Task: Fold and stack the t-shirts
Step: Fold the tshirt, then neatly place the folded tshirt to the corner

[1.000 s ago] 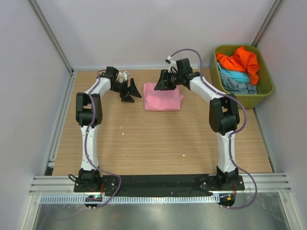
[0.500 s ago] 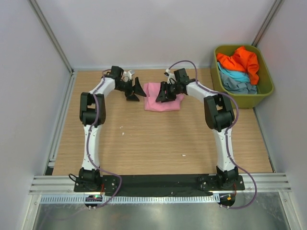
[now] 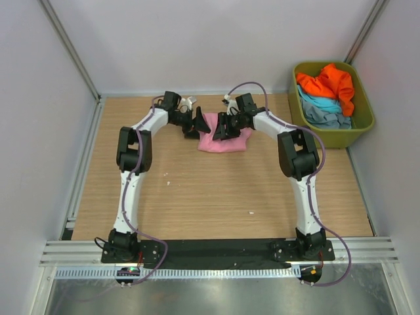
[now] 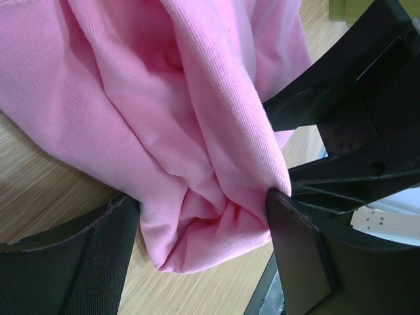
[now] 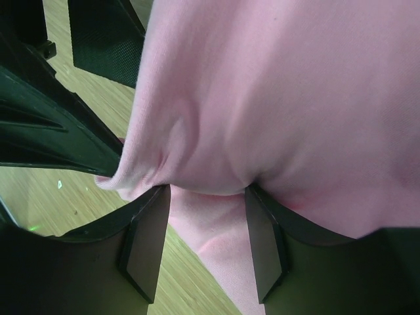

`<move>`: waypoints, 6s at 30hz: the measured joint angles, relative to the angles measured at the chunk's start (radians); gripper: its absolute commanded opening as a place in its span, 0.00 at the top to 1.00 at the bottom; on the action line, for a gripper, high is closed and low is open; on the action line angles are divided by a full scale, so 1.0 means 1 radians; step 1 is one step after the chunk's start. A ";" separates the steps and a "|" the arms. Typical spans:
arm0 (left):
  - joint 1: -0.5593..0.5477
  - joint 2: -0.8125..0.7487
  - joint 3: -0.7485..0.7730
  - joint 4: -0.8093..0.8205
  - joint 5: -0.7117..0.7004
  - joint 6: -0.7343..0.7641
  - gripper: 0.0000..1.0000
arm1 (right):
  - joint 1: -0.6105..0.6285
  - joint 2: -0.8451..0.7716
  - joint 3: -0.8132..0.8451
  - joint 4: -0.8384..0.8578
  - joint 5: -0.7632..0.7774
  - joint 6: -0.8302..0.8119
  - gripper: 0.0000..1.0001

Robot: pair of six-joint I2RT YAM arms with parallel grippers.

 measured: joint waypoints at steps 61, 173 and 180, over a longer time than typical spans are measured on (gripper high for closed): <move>0.043 -0.045 -0.148 0.208 0.127 -0.209 0.24 | 0.014 0.151 0.135 0.179 -0.199 0.293 0.47; 0.236 -0.074 0.181 -0.518 -0.550 0.513 1.00 | -0.138 -0.360 -0.022 -0.013 -0.005 -0.141 0.45; 0.381 -0.071 0.262 -0.605 -0.718 0.630 1.00 | -0.138 -0.448 -0.047 -0.050 0.032 -0.200 0.44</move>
